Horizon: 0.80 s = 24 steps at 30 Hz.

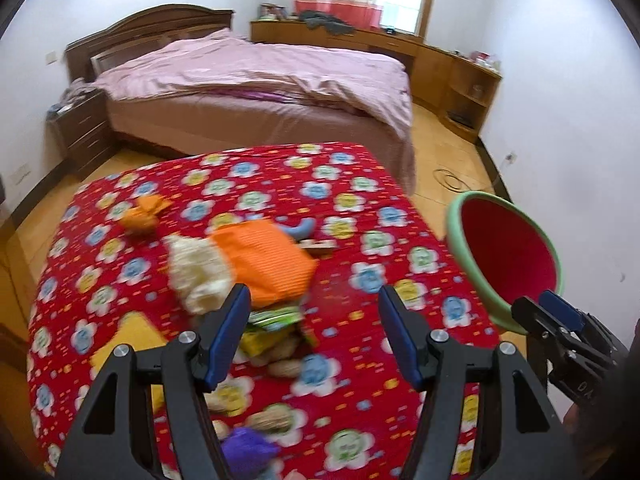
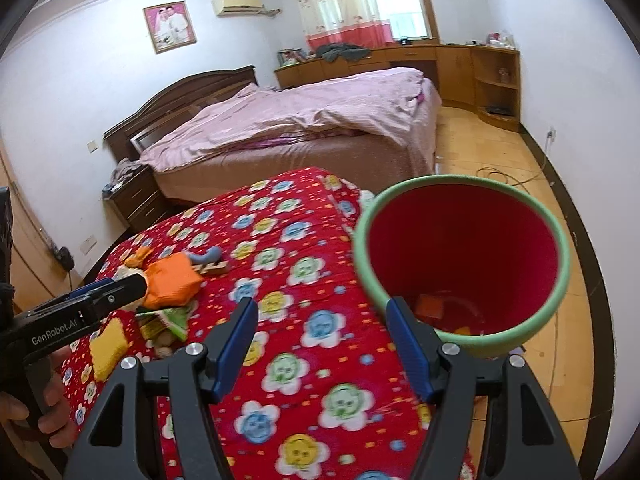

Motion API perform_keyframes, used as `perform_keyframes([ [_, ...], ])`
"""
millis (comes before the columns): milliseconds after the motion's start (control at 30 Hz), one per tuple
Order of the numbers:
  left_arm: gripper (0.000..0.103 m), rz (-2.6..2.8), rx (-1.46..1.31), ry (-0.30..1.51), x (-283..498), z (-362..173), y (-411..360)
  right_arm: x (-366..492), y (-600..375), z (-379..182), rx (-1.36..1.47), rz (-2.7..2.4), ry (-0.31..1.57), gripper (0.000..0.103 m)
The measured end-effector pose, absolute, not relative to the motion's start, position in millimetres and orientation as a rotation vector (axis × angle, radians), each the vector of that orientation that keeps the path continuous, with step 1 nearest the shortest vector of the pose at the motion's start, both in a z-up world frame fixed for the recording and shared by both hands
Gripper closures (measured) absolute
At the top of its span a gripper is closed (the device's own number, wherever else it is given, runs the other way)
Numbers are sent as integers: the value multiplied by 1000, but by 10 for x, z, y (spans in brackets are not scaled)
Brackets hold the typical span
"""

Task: Collect trash
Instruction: 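Move both tools back over the bedspread, then grasp the second yellow foam net with the left gripper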

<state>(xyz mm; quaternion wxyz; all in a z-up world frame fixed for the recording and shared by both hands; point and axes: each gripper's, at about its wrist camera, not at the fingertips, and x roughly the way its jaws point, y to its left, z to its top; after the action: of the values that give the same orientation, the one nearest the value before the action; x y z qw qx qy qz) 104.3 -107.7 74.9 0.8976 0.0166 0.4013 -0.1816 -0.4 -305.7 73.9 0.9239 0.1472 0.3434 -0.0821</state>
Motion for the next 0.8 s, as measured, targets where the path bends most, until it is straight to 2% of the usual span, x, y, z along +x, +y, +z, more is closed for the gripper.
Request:
perform_keyframes([
  [367, 37, -229, 2, 845, 1047, 611, -385, 141, -2592, 648, 261, -92, 747, 34],
  [800, 37, -99, -38, 953, 1148, 172, 173, 293, -2202, 455, 227, -47, 811, 34],
])
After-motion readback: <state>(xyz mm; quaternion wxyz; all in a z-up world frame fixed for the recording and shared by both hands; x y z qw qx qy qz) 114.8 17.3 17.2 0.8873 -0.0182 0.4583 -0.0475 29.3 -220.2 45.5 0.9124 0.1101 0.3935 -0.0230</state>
